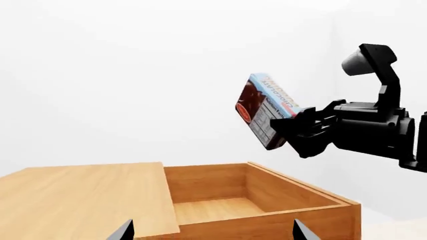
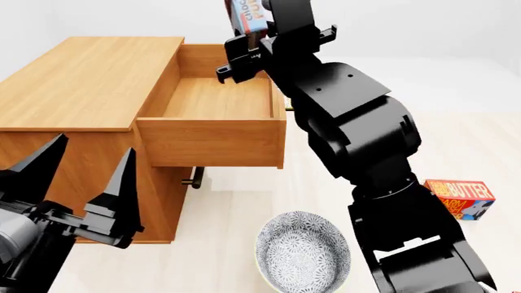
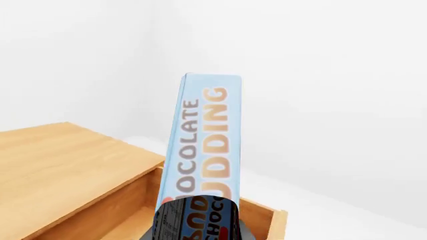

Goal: Put the chocolate pudding in the top drawer of the cabinet and close it.

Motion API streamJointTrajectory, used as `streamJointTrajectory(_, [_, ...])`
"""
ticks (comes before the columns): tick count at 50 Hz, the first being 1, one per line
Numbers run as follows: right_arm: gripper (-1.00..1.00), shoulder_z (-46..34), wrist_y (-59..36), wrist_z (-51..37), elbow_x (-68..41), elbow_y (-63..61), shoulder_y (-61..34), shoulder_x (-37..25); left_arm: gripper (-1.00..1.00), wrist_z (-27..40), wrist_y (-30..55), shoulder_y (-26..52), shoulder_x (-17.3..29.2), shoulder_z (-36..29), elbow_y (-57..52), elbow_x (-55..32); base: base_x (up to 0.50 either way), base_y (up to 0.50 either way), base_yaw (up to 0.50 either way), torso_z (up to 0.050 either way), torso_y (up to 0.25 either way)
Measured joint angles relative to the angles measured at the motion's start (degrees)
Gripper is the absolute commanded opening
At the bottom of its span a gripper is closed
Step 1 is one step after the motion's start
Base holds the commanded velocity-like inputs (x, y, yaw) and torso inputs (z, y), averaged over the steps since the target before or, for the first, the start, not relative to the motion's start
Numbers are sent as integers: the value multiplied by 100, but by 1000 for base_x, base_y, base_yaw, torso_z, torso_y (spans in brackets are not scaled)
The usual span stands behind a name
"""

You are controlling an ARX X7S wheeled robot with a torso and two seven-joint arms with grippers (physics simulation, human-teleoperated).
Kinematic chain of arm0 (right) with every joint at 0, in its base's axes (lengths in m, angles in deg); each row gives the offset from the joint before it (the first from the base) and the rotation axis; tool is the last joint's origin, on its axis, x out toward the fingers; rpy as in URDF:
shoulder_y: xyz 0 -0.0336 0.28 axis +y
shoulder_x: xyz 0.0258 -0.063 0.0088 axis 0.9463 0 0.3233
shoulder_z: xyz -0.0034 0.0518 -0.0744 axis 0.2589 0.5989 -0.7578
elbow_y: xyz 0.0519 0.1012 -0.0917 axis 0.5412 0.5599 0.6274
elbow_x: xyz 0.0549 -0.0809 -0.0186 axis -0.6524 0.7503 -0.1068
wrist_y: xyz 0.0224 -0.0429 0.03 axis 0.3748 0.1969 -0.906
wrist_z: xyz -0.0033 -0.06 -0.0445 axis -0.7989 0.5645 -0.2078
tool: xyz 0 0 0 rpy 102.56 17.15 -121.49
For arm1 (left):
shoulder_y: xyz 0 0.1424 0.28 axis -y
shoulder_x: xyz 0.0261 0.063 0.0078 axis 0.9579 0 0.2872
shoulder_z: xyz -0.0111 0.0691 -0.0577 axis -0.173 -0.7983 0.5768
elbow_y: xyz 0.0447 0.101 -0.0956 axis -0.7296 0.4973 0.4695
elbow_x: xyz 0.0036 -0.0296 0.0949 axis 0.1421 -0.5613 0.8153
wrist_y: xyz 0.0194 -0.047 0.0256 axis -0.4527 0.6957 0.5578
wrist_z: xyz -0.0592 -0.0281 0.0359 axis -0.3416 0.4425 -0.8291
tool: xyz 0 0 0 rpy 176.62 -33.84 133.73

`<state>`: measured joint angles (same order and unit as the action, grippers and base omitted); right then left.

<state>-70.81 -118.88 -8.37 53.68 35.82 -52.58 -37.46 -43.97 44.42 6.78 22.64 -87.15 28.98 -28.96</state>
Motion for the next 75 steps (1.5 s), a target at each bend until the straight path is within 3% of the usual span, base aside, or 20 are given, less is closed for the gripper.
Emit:
streamJointTrajectory(20, [-100,-667,72,-4,-1159,600,-302,-16,100,-120,-172,-113,-51,-13,173,-70,0,0,0,0,0])
streamJointTrajectory(40, [-100,-981,164,-154,-1596,844,-370,-116,100,-185,-209,-176,-111,-20,244,-82,0,0,0,0,1])
streamJointTrajectory(41, [100,-989,176,-162,-1608,855,-372,-118,100,-190,-208,-177,-116,-20,249,-84,0,0,0,0,0])
streamJointTrajectory(75, [100,-860,719,-670,-1831,342,-357,-389,100,-294,-165,-196,-219,0,334,-157,0,0,0,0,0])
